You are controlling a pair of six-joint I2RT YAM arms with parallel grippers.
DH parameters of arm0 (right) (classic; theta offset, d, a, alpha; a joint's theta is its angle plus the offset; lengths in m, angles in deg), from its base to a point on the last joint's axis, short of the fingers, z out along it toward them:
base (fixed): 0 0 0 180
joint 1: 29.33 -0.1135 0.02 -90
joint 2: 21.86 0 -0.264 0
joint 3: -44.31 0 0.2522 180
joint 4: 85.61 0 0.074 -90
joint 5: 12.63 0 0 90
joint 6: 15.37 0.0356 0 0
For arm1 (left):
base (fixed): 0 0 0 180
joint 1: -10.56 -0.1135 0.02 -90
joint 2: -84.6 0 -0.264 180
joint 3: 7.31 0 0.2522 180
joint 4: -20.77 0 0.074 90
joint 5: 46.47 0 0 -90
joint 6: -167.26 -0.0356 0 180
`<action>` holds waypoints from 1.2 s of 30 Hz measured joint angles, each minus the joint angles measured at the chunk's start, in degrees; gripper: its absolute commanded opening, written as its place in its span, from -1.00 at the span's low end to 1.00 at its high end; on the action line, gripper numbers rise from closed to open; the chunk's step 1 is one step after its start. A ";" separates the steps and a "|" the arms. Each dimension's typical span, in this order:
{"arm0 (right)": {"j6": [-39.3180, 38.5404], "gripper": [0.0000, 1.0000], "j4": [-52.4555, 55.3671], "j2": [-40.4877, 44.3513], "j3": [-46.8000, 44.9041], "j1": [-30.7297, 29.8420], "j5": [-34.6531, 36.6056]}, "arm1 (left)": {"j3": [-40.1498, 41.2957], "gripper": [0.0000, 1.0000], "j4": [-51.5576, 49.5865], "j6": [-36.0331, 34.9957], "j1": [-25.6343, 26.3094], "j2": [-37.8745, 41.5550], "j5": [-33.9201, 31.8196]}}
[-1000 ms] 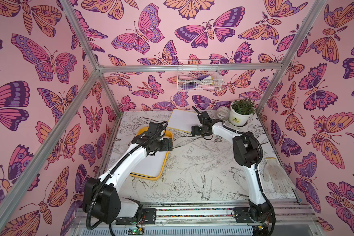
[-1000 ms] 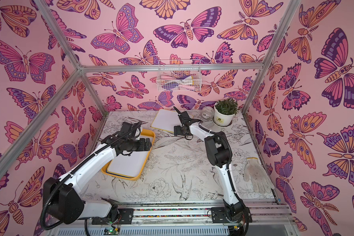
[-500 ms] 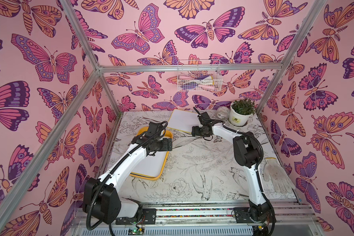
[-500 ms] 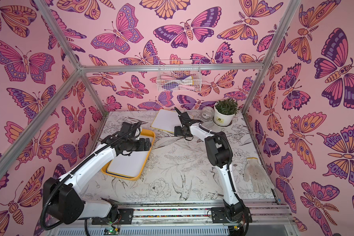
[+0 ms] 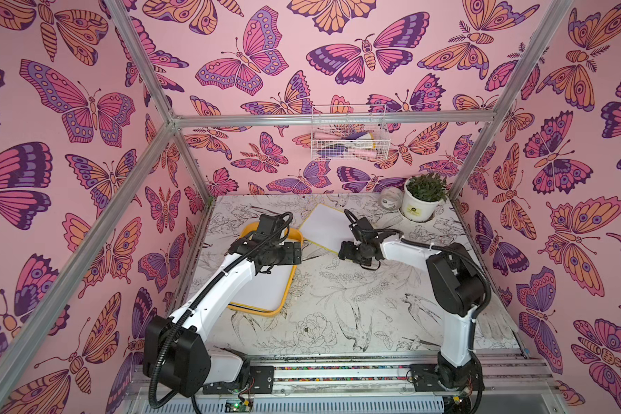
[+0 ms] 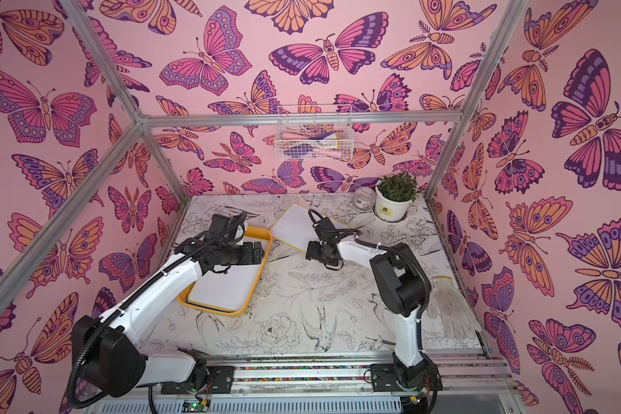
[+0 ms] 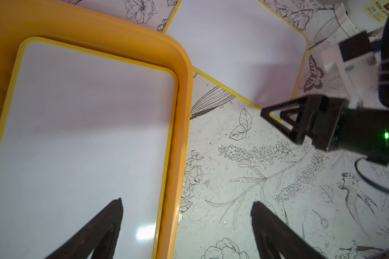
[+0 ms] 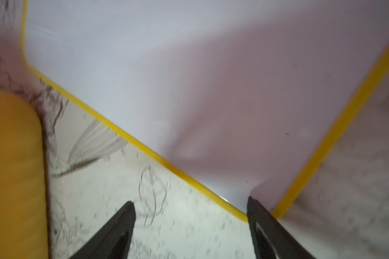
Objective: Put the whiteboard into the storage box
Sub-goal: Move the whiteboard to the center of the board.
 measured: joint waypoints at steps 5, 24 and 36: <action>9.09 0.61 -6.43 7.32 -10.82 -11.85 1.14 | 0.00 0.83 0.00 0.22 -1.27 0.00 0.02; -4.39 1.00 -4.28 26.86 -14.40 5.44 13.64 | -2.45 0.89 -1.75 13.77 13.11 -5.42 -4.15; -10.86 1.00 -6.86 14.49 -11.76 12.94 5.53 | -11.41 0.97 -1.44 31.23 20.59 -25.79 -9.07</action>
